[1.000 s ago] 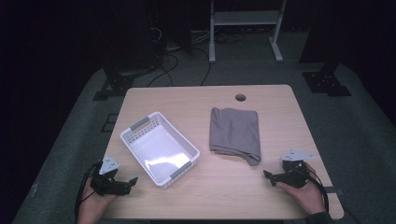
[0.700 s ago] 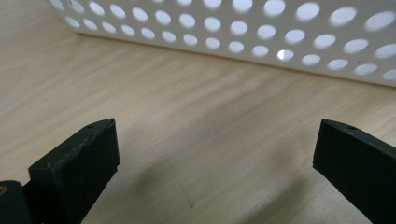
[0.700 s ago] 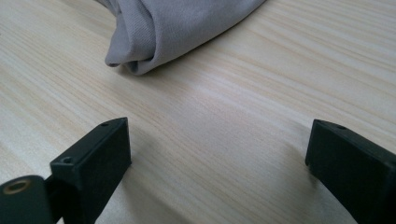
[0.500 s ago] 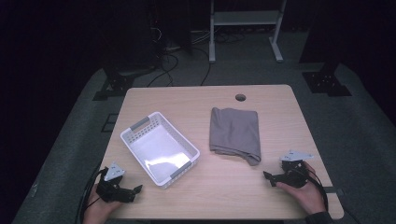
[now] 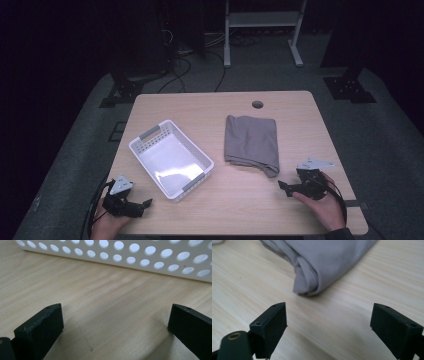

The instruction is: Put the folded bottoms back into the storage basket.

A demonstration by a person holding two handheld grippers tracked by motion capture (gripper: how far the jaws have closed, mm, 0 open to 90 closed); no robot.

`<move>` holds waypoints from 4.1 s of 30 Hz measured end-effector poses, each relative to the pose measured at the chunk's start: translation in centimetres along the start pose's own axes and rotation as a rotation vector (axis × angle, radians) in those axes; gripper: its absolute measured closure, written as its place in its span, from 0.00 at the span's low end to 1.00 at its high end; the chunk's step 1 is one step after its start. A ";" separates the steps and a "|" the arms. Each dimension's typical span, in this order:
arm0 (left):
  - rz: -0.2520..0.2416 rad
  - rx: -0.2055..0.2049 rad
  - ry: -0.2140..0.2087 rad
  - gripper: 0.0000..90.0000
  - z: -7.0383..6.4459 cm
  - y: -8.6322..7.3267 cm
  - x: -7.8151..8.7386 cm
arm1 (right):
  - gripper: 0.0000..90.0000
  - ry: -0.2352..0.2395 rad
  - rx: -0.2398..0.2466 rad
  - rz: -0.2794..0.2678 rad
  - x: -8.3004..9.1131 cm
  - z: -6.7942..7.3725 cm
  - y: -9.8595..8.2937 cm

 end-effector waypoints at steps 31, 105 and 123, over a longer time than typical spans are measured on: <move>0.001 -0.012 -0.012 0.00 -0.2 0.0 0.0 | 0.34 0.145 0.137 -0.098 -3.5 5.7 9.3; 0.002 -0.001 0.002 0.00 0.1 0.0 0.0 | 0.82 0.298 0.350 0.105 -5.1 10.2 5.3; 0.002 -0.008 -0.008 0.00 0.2 0.1 0.0 | 0.15 0.111 0.208 0.031 -3.7 6.6 9.2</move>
Point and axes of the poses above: each handheld gripper's, and its own axes: x roughly backward along the jaws, y roughly out of its top, z roughly to its left, the point moved 3 cm from there along -x, roughly forward along the jaws, and after that the axes turned 6 degrees about -y, right-handed, at the moved point
